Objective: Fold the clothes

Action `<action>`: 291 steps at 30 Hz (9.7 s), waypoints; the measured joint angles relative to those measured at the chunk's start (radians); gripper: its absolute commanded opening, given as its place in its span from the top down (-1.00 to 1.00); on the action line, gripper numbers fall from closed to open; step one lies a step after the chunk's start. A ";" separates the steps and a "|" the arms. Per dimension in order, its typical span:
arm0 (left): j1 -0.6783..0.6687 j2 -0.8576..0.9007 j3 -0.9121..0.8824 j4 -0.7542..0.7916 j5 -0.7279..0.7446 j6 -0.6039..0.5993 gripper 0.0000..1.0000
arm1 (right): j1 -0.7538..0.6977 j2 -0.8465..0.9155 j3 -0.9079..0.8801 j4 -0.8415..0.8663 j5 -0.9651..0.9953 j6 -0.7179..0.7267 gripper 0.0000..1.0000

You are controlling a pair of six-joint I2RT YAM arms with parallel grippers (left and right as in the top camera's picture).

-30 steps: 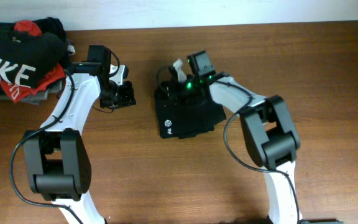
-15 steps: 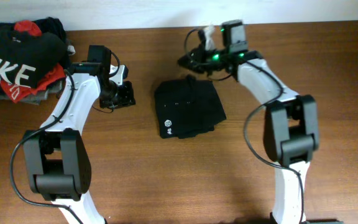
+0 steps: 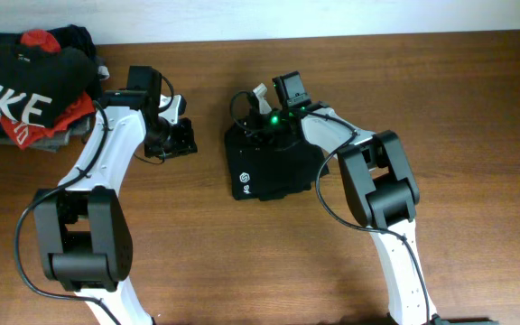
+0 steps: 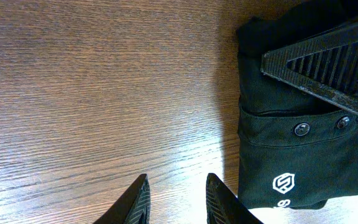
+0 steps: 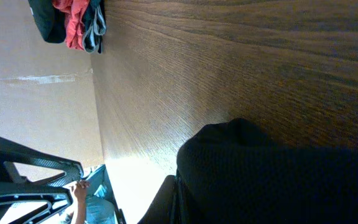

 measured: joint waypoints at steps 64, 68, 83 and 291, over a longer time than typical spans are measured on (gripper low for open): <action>0.000 0.000 0.000 0.000 0.000 0.000 0.38 | -0.105 -0.388 -0.029 -0.718 -0.036 -0.614 0.92; 0.000 0.000 0.000 0.000 -0.001 0.000 0.38 | -0.039 -0.314 -0.077 -0.660 -0.044 -0.634 0.92; 0.000 0.000 0.000 0.000 0.000 0.000 0.38 | -0.010 -0.109 -0.126 -0.561 -0.095 -0.558 0.92; -0.080 0.340 0.185 0.517 0.158 0.060 0.99 | -0.661 -0.570 0.013 -0.962 0.667 -0.467 -0.98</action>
